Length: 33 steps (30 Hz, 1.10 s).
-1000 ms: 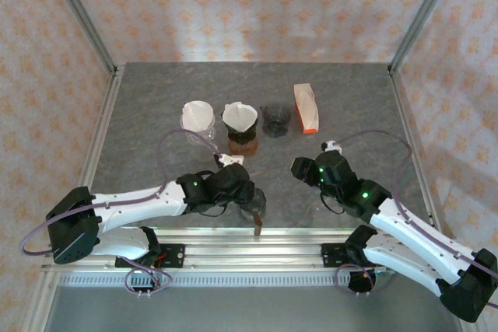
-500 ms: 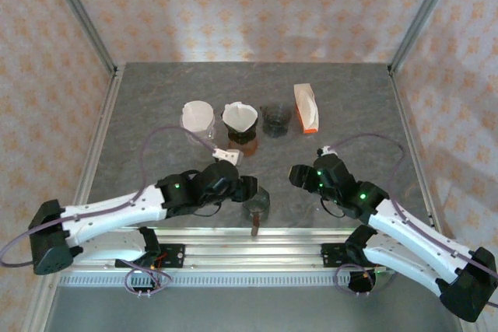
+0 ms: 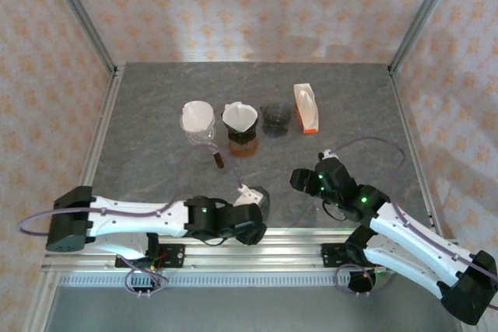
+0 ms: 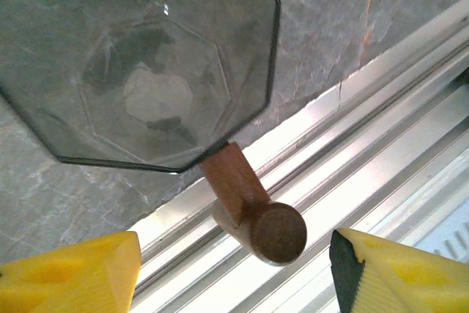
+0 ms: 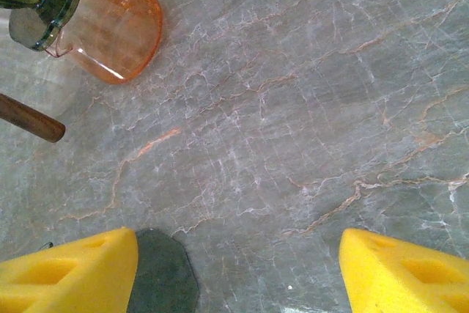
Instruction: Place the coffee filter in the dripper
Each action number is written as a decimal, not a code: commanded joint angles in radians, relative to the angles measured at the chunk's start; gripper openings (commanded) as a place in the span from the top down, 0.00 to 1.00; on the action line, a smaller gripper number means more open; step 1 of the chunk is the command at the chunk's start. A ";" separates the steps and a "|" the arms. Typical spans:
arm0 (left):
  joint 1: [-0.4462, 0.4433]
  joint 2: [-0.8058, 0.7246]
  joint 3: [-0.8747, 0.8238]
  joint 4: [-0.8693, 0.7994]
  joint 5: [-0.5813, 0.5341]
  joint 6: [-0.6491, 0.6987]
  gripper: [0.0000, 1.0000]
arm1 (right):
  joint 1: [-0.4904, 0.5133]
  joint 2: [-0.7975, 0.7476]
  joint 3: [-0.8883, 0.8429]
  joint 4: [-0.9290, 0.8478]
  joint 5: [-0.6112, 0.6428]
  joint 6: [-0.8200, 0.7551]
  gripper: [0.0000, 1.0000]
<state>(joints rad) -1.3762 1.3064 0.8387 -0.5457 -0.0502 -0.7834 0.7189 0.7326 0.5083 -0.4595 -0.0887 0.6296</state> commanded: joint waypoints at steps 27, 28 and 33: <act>0.089 0.135 0.089 0.068 -0.017 0.118 0.55 | 0.001 -0.064 -0.048 -0.010 0.055 0.019 0.26; 0.089 0.130 0.089 0.071 -0.017 0.116 0.53 | 0.001 -0.062 -0.047 -0.007 0.057 0.022 0.26; 0.091 0.065 0.084 0.052 -0.047 0.098 0.38 | 0.001 -0.027 -0.035 0.023 0.057 0.043 0.26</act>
<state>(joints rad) -1.2930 1.4284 0.9028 -0.4976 -0.0639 -0.6811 0.7189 0.6903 0.4690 -0.4675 -0.0669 0.6479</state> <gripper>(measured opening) 0.616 0.743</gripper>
